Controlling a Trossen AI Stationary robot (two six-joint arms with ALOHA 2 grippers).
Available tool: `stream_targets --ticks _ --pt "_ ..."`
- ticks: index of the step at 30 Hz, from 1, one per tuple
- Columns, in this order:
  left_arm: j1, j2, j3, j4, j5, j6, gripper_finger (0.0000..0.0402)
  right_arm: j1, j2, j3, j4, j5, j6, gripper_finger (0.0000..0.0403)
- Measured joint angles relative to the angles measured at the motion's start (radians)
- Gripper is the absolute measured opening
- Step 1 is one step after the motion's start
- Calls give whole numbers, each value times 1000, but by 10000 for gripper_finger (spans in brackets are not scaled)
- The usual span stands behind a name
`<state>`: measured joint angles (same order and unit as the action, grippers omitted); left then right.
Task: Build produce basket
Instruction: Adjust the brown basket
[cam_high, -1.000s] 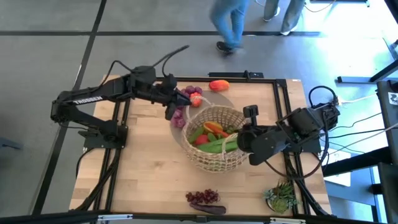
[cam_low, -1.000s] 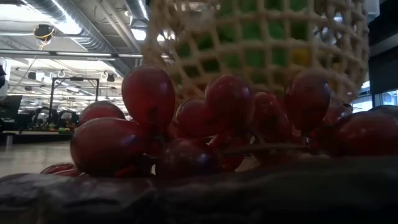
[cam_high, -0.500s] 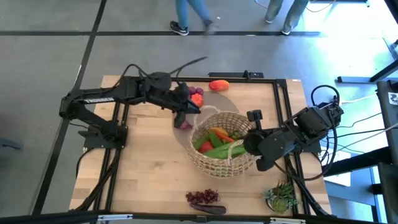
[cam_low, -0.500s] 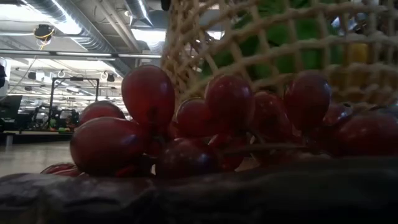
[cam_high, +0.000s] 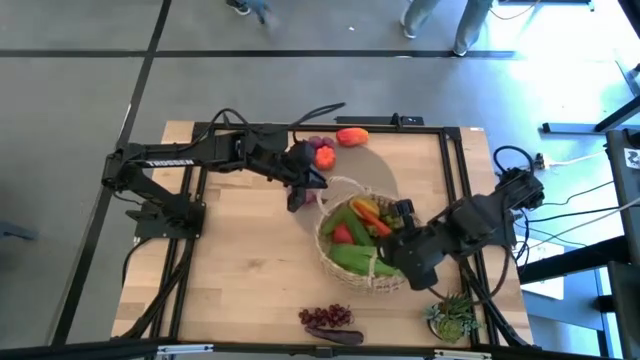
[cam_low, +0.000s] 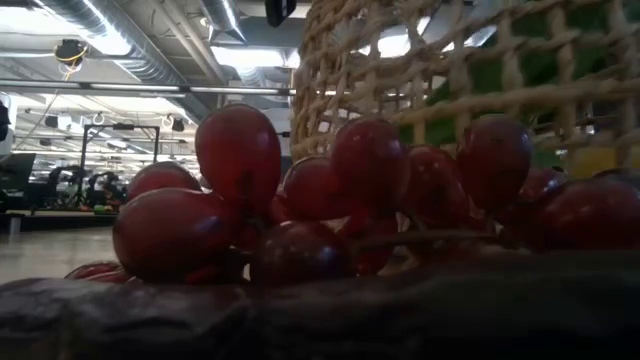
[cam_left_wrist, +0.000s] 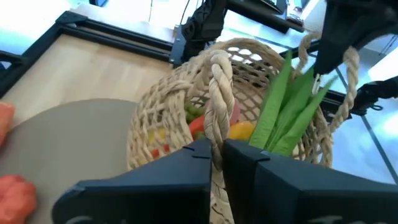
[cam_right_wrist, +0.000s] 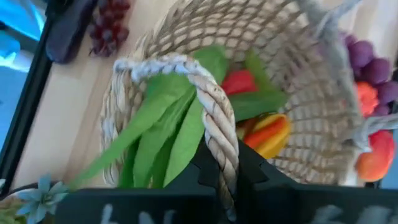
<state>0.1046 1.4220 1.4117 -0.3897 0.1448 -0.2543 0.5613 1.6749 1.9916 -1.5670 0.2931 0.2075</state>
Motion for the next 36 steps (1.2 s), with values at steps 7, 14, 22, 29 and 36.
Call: stream_targets --ticks 7,14,22,29,36 --pt "0 0 -1 0 -1 3 44 -5 0 -47 -3 -29 104 37" --pt "0 0 -1 -18 0 3 86 -5 0 -47 -3 -32 148 46" --pt "3 -16 -3 -20 -5 4 109 -6 0 -18 -5 -35 131 48" --pt "26 -54 -3 -27 -7 32 110 -6 -2 86 -6 -134 154 49" --pt "36 -65 -3 -38 -7 51 110 -6 -2 95 -5 -221 210 42"
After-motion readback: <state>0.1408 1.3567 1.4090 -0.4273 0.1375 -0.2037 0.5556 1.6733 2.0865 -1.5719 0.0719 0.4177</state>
